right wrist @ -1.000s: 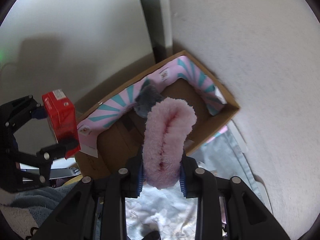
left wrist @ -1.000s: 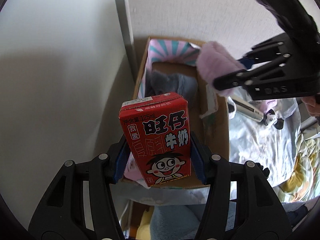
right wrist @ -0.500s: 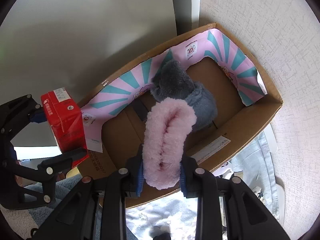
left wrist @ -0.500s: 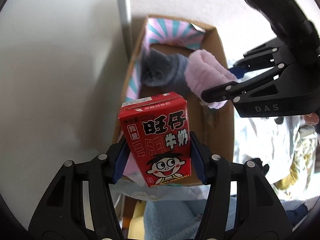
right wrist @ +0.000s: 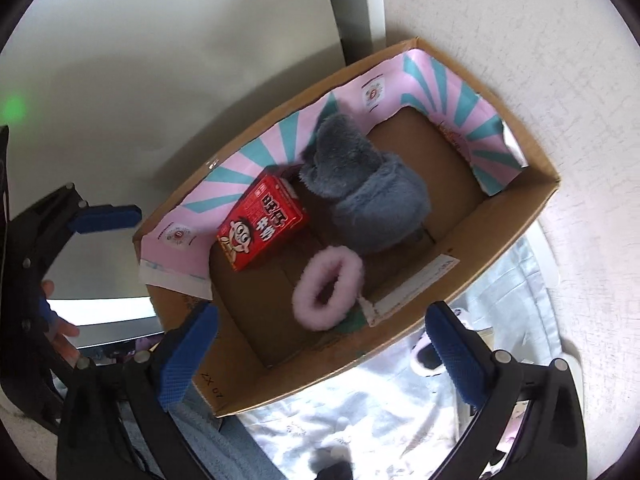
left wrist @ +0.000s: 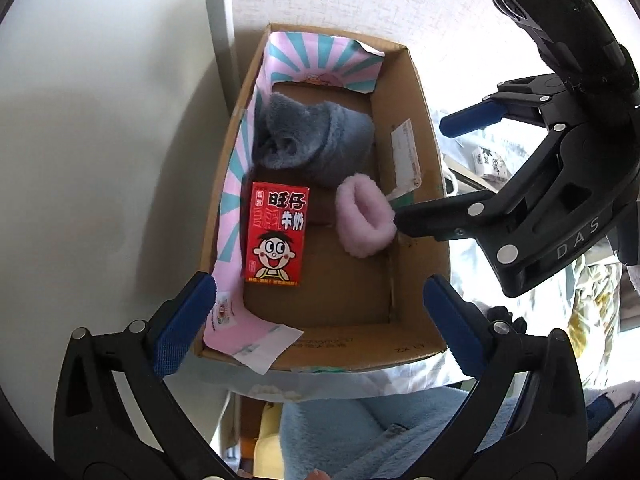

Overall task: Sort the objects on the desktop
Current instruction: 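Open left tool to drop the carton in the box while right tool releases the pink slipper, then move both tools back from the box over the table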

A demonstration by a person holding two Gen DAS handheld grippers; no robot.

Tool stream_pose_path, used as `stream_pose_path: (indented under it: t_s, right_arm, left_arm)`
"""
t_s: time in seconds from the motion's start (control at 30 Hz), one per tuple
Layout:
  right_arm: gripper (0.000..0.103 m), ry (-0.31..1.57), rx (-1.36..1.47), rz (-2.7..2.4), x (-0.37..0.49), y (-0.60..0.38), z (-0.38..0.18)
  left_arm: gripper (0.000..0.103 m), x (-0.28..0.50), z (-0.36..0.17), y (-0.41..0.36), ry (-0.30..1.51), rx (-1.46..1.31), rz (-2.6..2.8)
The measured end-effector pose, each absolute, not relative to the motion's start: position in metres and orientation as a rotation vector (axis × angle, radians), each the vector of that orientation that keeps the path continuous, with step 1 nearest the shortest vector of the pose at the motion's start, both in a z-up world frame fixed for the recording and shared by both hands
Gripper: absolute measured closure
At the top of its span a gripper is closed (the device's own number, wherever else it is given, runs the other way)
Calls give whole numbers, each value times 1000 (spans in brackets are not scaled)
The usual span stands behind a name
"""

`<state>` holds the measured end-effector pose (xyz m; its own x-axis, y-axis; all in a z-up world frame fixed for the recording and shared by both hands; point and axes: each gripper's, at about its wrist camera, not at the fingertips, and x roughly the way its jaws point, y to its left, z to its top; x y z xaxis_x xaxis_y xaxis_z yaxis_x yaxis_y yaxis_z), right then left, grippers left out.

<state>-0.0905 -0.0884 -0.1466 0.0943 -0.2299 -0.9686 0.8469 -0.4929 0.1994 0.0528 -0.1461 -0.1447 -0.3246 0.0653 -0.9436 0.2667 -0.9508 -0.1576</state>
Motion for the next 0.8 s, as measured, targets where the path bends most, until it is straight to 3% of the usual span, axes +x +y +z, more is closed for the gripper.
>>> stream_pose_path:
  t_s: [0.47, 0.8]
  right_arm:
    - [0, 593, 1521, -1601, -89, -68, -126]
    - [0, 446, 1611, -1672, -101, -14, -104]
  left_arm:
    - [0, 52, -126, -143, 371, 1691, -2476]
    - [0, 31, -111, -117, 391, 1710, -2582]
